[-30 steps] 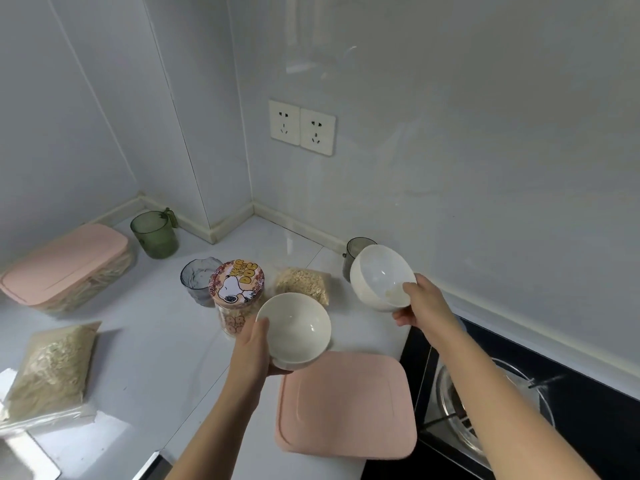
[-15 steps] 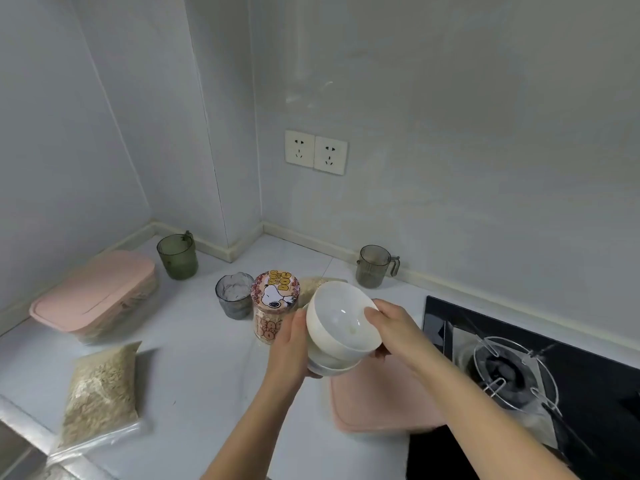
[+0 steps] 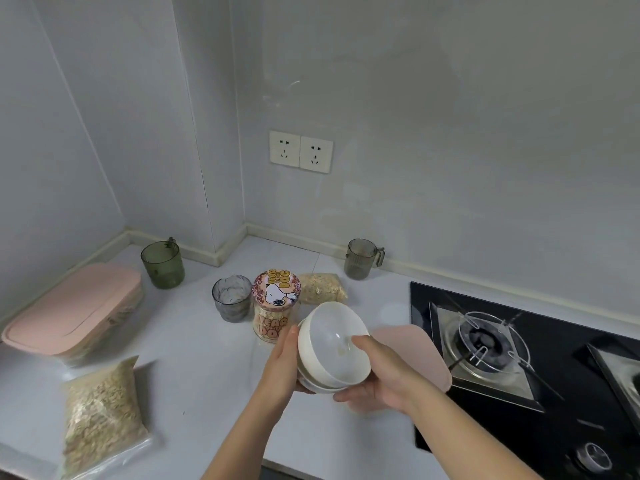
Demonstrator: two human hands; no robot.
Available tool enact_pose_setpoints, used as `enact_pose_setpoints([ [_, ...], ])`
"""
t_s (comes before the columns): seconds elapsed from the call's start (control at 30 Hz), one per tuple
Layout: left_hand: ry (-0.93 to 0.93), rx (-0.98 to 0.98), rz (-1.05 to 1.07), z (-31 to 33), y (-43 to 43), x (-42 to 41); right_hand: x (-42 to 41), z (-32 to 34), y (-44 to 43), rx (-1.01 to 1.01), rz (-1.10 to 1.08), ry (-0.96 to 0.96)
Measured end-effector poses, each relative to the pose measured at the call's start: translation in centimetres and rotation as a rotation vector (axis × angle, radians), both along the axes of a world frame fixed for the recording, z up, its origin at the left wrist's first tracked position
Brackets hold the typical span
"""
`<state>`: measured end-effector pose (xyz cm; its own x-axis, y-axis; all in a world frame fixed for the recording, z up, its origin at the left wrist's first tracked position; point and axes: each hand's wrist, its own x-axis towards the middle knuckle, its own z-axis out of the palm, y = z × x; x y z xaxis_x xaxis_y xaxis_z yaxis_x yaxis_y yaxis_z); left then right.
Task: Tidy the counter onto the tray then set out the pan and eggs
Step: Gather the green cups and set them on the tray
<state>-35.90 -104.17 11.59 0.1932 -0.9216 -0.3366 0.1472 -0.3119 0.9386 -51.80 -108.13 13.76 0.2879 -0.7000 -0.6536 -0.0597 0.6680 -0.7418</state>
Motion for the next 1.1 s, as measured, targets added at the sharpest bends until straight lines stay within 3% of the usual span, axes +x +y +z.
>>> enact_pose_setpoints([
  [0.4,-0.001,0.088,-0.132,0.0,0.3,-4.2,-4.7,-0.7,2.8,-0.110,-0.098,0.034],
  [0.77,0.060,0.148,-0.182,1.8,4.6,-20.5,-20.1,1.1,8.4,-0.094,-0.186,0.067],
  [1.0,-0.021,0.142,-0.234,1.8,8.6,-33.0,-32.5,1.9,14.1,-0.057,-0.315,0.054],
  [1.1,-0.148,0.063,-0.314,1.7,9.6,-37.3,-37.0,1.9,15.9,-0.042,-0.378,0.045],
])
